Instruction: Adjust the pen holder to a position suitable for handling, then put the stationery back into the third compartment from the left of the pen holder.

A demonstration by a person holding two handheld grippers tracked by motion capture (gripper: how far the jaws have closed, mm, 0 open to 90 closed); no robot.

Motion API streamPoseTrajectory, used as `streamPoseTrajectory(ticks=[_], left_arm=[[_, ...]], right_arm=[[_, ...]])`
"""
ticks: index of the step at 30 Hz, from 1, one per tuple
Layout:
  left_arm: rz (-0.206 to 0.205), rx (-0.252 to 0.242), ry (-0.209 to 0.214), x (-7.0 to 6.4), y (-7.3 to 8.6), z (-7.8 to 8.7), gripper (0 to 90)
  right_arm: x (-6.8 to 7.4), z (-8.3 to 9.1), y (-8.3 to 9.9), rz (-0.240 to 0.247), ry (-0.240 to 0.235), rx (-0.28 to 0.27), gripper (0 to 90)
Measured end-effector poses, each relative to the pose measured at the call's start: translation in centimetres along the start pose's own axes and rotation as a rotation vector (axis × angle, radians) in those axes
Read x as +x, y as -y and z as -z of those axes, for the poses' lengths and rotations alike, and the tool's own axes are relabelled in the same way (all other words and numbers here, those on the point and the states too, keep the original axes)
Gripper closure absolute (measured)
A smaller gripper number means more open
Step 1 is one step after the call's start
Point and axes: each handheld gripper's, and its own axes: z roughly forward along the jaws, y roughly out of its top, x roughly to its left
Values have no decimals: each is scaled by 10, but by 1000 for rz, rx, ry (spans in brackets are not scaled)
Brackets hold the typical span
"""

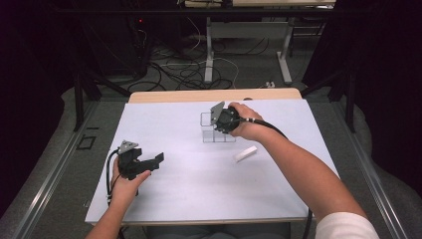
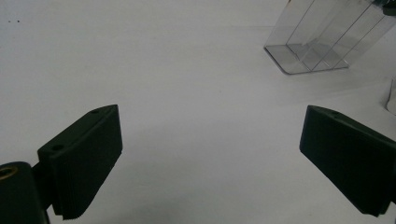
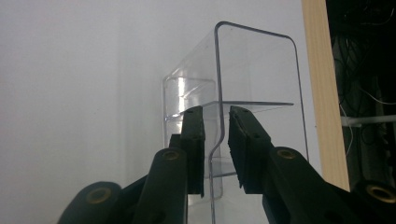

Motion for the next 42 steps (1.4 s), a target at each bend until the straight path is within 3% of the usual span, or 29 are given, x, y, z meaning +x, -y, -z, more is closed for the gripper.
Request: streamPoseTrajectory(ticks=[5, 17, 20, 26, 31, 39, 42], left_arm=[[5, -7, -1, -1, 1, -1, 58], [8, -6, -5, 1, 2, 1, 58], [9, -9, -6, 0, 2, 0, 58], [5, -5, -6, 0, 2, 0, 58], [5, -3, -10, -1, 2, 1, 58], [9, -1, -12, 0, 3, 1, 58], [10, -7, -14, 0, 3, 1, 58]], right_arm=[[1, 7, 1, 21, 36, -15, 676], [8, 24, 7, 3, 104, -40, 559], [10, 26, 9, -5, 103, -46, 542], [18, 33, 20, -85, 107, -48, 426], [20, 37, 27, -118, 122, -47, 328], [25, 42, 42, -120, 120, -41, 297], [29, 42, 47, -97, 118, -25, 306]])
